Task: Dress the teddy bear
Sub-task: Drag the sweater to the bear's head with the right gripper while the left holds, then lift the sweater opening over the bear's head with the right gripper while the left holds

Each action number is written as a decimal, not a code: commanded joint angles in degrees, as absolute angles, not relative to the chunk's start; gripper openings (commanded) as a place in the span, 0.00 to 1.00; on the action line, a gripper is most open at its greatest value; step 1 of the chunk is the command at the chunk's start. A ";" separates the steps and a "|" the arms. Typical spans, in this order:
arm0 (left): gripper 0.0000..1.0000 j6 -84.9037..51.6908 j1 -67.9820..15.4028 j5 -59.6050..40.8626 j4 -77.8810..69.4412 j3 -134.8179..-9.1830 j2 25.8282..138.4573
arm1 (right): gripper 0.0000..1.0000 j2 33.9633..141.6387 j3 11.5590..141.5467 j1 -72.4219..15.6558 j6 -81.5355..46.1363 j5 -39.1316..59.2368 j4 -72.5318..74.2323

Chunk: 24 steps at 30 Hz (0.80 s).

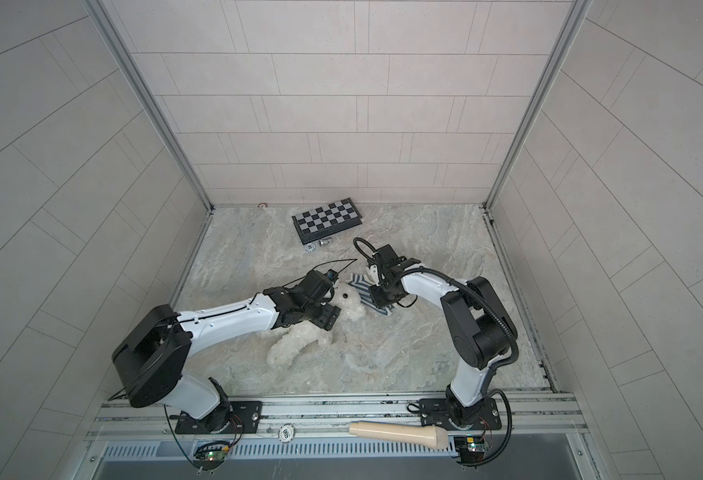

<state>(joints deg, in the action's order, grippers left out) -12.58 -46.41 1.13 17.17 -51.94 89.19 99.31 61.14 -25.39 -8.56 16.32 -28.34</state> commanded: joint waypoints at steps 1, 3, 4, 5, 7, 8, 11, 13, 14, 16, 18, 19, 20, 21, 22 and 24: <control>0.81 -13.09 -46.42 0.27 18.11 -51.64 89.38 | 0.32 98.06 60.52 -25.58 -7.43 17.05 -29.35; 0.77 -13.20 -46.47 0.40 18.19 -51.30 89.47 | 0.30 98.93 60.66 -25.50 -7.28 16.41 -29.46; 0.76 -13.35 -46.49 0.44 18.19 -51.08 89.45 | 0.29 99.42 61.02 -25.50 -7.15 15.85 -29.73; 0.76 -13.44 -46.49 0.72 18.27 -50.86 89.68 | 0.29 99.76 61.25 -25.50 -7.12 15.25 -30.03; 0.76 -13.64 -46.49 1.76 19.01 -51.12 90.52 | 0.27 100.20 61.68 -25.46 -7.12 14.18 -30.06; 0.78 -13.70 -46.45 1.84 19.16 -51.19 90.88 | 0.27 100.28 61.85 -25.44 -7.13 13.94 -30.08; 0.85 -13.89 -46.49 0.94 18.68 -51.23 91.57 | 0.24 100.54 62.14 -25.48 -7.15 13.59 -30.16; 0.85 -14.14 -46.55 0.11 18.04 -51.07 91.77 | 0.21 100.80 62.13 -25.47 -7.20 13.27 -30.06; 0.85 -14.15 -46.58 -0.08 17.87 -51.04 91.90 | 0.20 100.92 62.08 -25.49 -7.14 13.10 -30.09; 0.79 -14.24 -46.62 -0.20 17.45 -50.83 92.03 | 0.16 101.13 61.92 -25.40 -7.37 12.75 -29.92; 0.72 -14.39 -46.67 -0.26 16.92 -50.48 91.84 | 0.12 100.71 61.72 -25.39 -7.54 12.85 -29.46; 0.67 -14.41 -46.67 -0.20 16.64 -50.21 91.62 | 0.09 100.39 61.56 -25.40 -7.72 12.84 -29.24; 0.63 -14.41 -46.67 -0.21 16.25 -49.93 91.23 | 0.08 100.01 61.38 -25.40 -7.82 12.84 -29.04; 0.58 -14.41 -46.66 -0.20 15.65 -49.31 90.66 | 0.06 99.43 61.17 -25.40 -7.89 12.93 -28.70; 0.53 -14.41 -46.62 -0.18 14.87 -48.78 89.95 | 0.03 98.72 60.85 -25.40 -7.81 13.08 -28.36; 0.42 -14.59 -46.60 -0.01 13.61 -47.72 88.24 | 0.00 97.23 60.16 -25.36 -7.74 13.27 -27.37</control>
<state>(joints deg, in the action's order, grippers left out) -14.20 -46.41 1.06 13.74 -49.87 89.93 100.31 61.10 -25.39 -7.92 13.69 -28.21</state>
